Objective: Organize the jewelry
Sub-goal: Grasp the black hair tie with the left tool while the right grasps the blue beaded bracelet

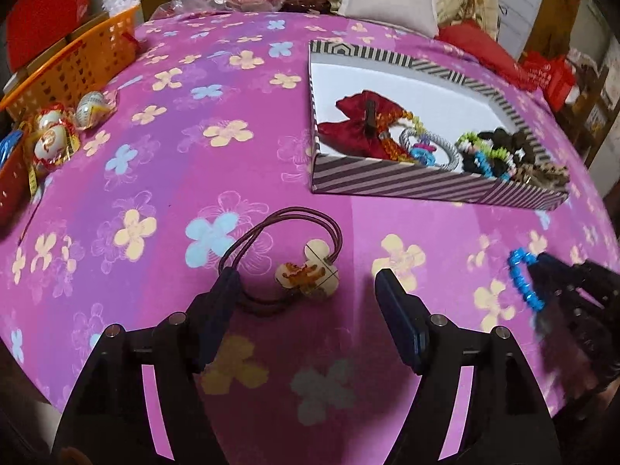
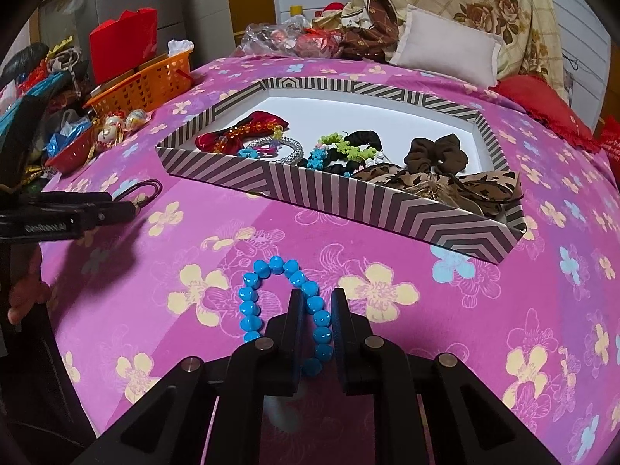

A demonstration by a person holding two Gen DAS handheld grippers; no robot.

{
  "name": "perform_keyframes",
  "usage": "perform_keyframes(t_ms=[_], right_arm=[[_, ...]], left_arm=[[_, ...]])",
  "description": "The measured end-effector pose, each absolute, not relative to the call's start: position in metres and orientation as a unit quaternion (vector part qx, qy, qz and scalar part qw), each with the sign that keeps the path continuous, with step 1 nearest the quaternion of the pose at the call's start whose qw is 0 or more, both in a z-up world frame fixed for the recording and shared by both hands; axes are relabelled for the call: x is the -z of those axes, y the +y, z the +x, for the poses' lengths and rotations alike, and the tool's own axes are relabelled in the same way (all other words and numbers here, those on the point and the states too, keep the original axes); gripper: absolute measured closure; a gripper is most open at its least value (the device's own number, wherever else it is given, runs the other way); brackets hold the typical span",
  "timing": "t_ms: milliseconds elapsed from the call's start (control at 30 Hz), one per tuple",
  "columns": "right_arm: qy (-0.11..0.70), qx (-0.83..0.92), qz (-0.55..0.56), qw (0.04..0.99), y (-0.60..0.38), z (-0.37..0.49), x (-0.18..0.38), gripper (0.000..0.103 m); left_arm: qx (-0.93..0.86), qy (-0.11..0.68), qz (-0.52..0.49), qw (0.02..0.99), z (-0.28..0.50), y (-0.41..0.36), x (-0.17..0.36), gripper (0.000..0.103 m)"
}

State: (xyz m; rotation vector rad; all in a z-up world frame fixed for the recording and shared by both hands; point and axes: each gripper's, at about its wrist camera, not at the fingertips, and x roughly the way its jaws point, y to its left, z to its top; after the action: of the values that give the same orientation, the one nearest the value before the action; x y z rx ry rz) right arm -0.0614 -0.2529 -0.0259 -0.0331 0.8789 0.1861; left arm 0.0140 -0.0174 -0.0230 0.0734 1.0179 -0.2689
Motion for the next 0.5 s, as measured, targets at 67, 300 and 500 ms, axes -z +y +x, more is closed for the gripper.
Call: perform_keyframes(t_ms=[67,300,500], right_arm=[[0.425,-0.090,-0.018,0.901,-0.253,-0.061,0.026,0.090],[0.421,-0.093,-0.007,0.902,-0.253,-0.063,0.024,0.092],[0.397,-0.104,-0.004,0.912,-0.248,-0.071,0.000,0.094]], left_arm=[[0.123,0.483,0.052,0.866,0.014,-0.022,0.027,0.048],[0.129,0.481,0.041,0.866,0.013,-0.020,0.025,0.068],[0.138,0.466,0.024,0.874,0.001,-0.019,0.007,0.068]])
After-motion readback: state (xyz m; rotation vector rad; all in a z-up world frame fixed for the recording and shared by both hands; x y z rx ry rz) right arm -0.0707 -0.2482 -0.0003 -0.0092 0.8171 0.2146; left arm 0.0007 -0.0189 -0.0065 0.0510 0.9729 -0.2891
